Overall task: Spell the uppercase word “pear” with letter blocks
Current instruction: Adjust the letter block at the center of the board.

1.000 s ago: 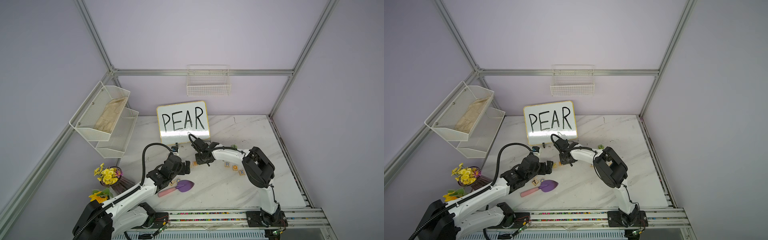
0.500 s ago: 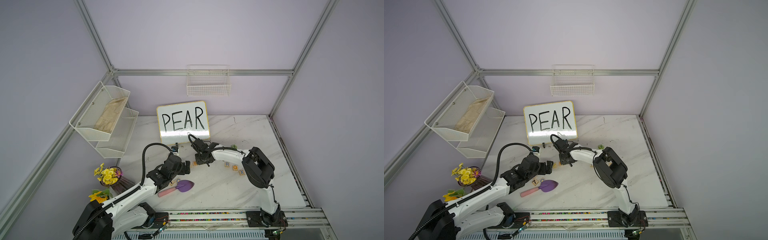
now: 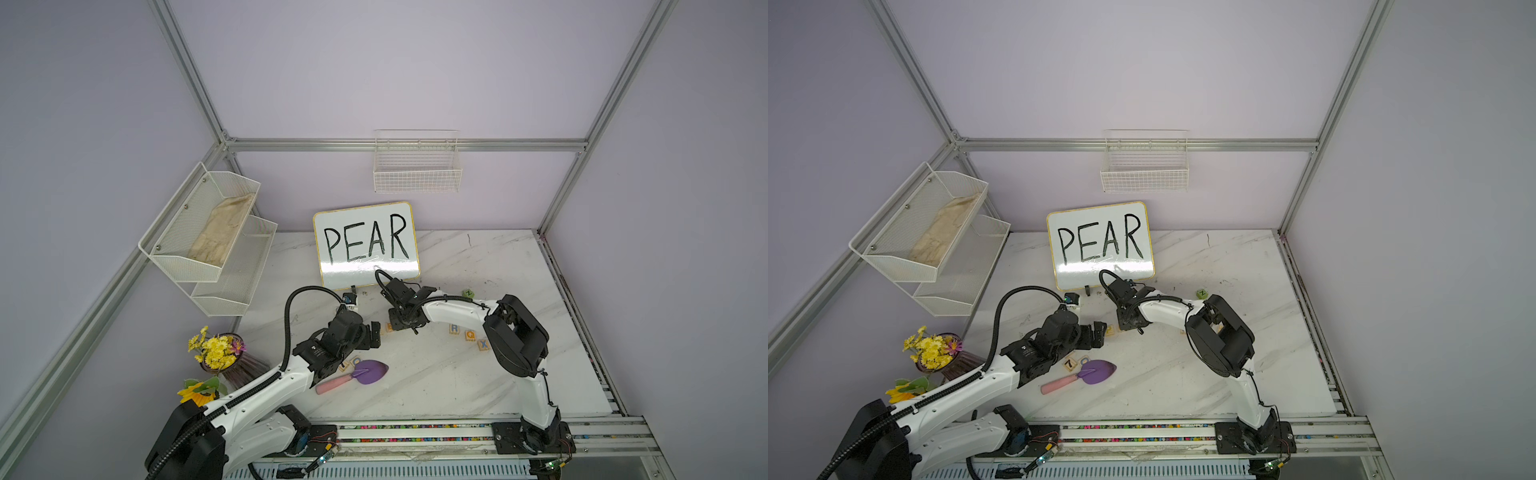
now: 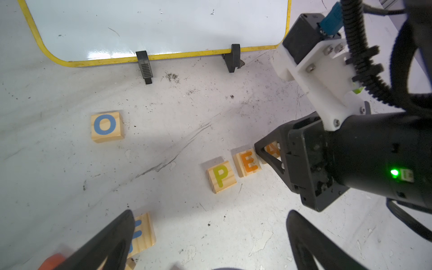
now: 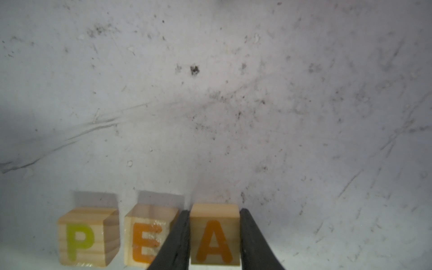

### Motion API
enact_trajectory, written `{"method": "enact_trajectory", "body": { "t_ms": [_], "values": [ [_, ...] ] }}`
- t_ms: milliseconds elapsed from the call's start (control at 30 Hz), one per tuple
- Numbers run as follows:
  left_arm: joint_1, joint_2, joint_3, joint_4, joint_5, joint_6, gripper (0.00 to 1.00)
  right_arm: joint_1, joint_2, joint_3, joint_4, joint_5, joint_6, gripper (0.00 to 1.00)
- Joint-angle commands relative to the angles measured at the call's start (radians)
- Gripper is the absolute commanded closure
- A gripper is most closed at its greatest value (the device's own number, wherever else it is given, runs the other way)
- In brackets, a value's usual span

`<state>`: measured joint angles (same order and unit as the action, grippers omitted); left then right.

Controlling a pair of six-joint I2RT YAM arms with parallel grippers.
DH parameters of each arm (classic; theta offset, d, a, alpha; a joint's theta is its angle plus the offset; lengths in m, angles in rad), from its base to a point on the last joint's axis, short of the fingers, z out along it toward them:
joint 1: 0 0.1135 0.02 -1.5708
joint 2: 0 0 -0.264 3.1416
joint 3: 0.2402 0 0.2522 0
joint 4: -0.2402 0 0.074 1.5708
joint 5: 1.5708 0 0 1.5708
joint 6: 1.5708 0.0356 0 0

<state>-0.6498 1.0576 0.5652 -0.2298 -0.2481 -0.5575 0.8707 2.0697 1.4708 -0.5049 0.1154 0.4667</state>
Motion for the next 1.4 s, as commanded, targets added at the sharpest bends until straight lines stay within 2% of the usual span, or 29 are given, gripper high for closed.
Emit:
{"method": "enact_trajectory", "body": {
  "t_ms": [0, 233, 433, 1367],
  "values": [
    [0.005, -0.011, 0.057, 0.02, -0.002, 0.0, 0.0, 0.01, 0.011, -0.034, -0.04, 0.002, 0.003, 0.66],
    [0.006, -0.01, 0.056, 0.02, -0.002, 0.0, 0.0, 0.01, 0.016, -0.027, -0.042, 0.006, 0.004, 0.66],
    [0.005, -0.002, 0.056, 0.021, -0.005, 0.001, 0.0, 0.01, 0.007, -0.027, -0.041, 0.008, 0.013, 0.6],
    [0.005, 0.005, 0.056, 0.015, -0.005, -0.005, 0.0, 0.009, -0.022, -0.03, -0.026, 0.001, 0.046, 0.61]
  ]
}}
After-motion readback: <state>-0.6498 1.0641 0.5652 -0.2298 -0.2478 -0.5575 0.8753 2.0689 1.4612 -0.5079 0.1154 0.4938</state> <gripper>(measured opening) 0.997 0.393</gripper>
